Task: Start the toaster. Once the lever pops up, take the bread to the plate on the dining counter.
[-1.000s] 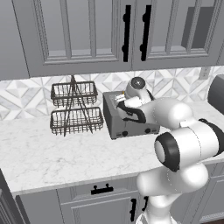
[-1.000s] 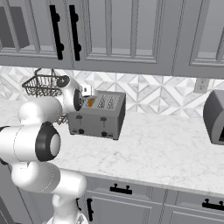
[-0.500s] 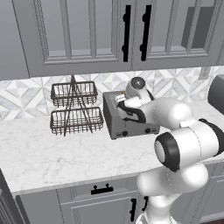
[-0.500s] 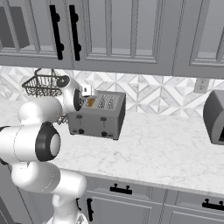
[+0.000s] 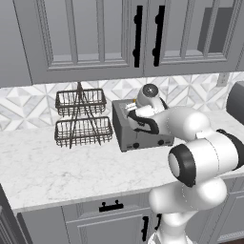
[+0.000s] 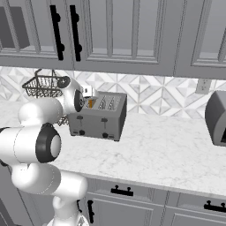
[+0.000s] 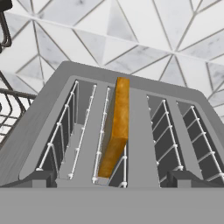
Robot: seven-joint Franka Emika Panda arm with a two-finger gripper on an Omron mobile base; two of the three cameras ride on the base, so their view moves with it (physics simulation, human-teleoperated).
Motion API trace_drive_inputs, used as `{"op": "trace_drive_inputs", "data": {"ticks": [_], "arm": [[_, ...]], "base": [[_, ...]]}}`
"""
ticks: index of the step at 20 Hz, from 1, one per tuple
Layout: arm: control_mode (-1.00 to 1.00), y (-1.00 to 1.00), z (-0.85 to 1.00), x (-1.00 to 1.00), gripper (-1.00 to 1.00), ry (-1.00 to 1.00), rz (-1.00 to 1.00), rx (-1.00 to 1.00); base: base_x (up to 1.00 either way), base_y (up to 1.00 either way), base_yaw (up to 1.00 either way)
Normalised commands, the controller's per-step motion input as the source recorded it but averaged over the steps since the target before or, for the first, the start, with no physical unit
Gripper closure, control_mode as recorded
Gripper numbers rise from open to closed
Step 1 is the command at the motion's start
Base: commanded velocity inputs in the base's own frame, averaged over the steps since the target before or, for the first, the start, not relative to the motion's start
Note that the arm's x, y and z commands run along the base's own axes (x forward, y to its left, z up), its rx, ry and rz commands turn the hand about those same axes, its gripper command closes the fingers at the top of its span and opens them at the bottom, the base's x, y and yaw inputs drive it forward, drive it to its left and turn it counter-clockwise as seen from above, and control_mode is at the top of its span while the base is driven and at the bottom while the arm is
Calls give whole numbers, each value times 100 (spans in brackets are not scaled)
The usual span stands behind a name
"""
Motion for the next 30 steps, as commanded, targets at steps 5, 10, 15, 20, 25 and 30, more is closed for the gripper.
{"op": "trace_drive_inputs", "data": {"ticks": [5,10,15,20,25,30], "arm": [[-100,0,0,0,-100,0,0,0],[-100,0,0,0,-100,0,0,0],[-100,0,0,0,-100,0,0,0],[-100,0,0,0,-100,0,0,0],[-100,0,0,0,-100,0,0,0],[-100,0,0,0,-100,0,0,0]], "base": [[0,0,0],[0,0,0],[0,0,0],[0,0,0],[0,0,0],[0,0,0]]}}
